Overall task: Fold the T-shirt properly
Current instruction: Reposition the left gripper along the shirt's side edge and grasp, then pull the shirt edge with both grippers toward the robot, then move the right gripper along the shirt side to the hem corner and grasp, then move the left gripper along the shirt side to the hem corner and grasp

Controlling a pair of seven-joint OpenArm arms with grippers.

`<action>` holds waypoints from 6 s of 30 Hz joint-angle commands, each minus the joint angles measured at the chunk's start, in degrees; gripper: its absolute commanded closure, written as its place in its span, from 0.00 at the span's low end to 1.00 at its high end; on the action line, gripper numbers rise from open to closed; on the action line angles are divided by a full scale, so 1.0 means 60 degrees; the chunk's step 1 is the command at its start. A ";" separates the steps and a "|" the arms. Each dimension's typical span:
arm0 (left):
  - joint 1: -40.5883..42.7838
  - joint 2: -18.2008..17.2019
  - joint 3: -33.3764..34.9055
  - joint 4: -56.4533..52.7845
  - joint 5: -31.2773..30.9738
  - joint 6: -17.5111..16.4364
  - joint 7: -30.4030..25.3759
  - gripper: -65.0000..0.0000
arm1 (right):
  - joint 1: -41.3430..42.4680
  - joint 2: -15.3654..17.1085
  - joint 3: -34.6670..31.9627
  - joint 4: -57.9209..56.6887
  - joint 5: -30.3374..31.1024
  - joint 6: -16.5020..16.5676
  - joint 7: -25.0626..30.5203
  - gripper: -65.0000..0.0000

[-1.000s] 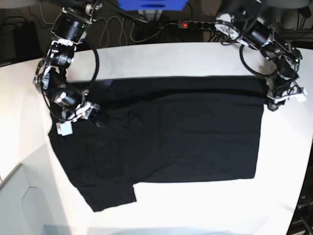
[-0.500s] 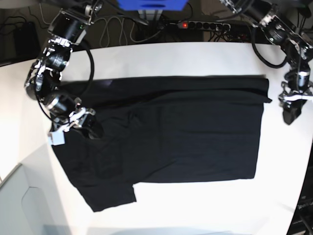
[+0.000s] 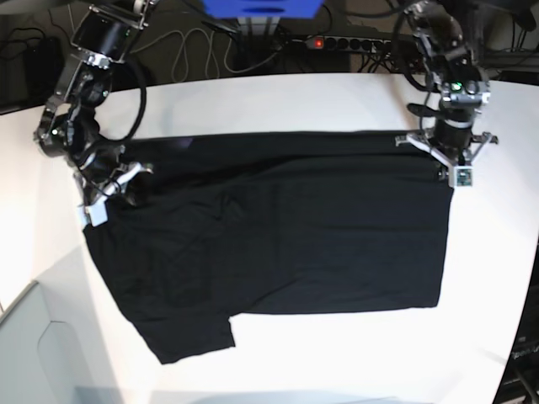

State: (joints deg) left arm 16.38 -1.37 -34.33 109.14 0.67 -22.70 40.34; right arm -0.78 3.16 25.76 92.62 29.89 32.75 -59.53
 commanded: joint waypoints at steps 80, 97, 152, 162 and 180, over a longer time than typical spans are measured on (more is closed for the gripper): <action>0.3065 0.0499 -0.1173 0.1172 -0.2800 -0.0019 -0.1631 0.99 | -0.1270 -0.0797 0.0403 0.3721 -0.4227 0.0043 0.2236 0.95; 0.2786 0.1202 -0.2418 0.1128 -0.3254 0.0010 -0.1617 0.75 | 0.5895 0.2148 -0.0476 -0.6125 -0.4183 0.0102 0.2383 0.59; 0.1262 0.1143 -0.2374 0.1114 -0.3225 0.0010 -0.1441 0.64 | 0.6320 0.2485 -0.1297 -1.0799 -0.4227 0.0937 0.6046 0.99; -0.3456 -0.0498 -0.2418 -0.1421 -0.3210 0.0010 0.3043 0.63 | 0.6320 0.2485 -0.1297 -1.0784 -0.4227 0.0937 0.6046 0.99; -0.7338 -0.2930 -0.2316 -1.0608 -0.3210 0.0025 0.1167 0.21 | 0.6320 0.2485 -0.1297 -1.0740 -0.4227 0.0937 0.6031 0.99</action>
State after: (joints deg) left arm -26.41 -17.82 -48.25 44.66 -18.11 -22.44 47.33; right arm 35.99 17.45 18.09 27.59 5.06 37.74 -22.65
